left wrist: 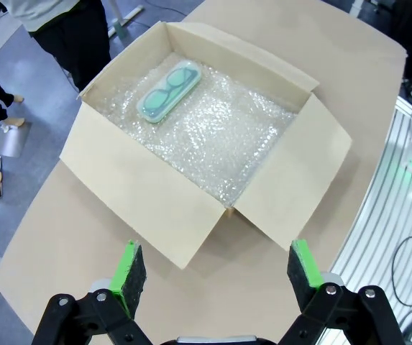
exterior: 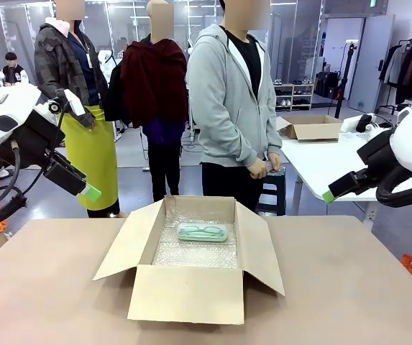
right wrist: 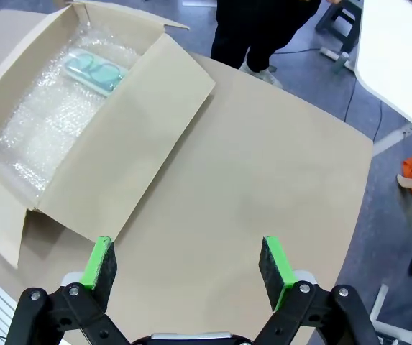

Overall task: Pack the glasses set securely to prepare it for shipping.
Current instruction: Put the Glasses case from the right side of the table into the Package Box.

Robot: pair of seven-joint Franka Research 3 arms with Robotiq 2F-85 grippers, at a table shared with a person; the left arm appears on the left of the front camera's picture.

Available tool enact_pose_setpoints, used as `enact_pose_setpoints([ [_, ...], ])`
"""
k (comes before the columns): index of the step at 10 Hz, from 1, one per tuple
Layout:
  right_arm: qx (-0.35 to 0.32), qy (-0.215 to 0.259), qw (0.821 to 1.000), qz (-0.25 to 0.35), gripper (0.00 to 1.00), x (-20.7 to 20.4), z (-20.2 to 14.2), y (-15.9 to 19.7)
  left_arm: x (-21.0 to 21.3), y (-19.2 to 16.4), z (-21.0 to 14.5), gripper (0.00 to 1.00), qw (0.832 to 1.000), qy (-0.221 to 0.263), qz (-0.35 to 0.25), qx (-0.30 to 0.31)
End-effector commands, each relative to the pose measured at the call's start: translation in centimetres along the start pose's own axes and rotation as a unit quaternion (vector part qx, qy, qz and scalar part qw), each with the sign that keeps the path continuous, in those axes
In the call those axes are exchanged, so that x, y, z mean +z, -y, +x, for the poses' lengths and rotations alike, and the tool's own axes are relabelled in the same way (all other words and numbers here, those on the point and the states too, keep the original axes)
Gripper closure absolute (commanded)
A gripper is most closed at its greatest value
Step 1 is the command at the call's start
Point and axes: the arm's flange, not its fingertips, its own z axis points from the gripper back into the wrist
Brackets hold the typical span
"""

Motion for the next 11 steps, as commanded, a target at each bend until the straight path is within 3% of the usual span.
enact_pose_setpoints([
  [1, 0.000, -0.001, 1.000, -0.001, 0.00, -0.27, -0.01, -0.08, 0.15, -0.08, 0.06, 0.00, 1.000, 0.005, 0.002, -0.001],
  [11, 0.000, -0.001, 1.000, -0.001, 0.00, -0.27, -0.01, -0.08, 0.15, -0.08, 0.06, 0.00, 1.000, 0.005, 0.002, -0.001],
])
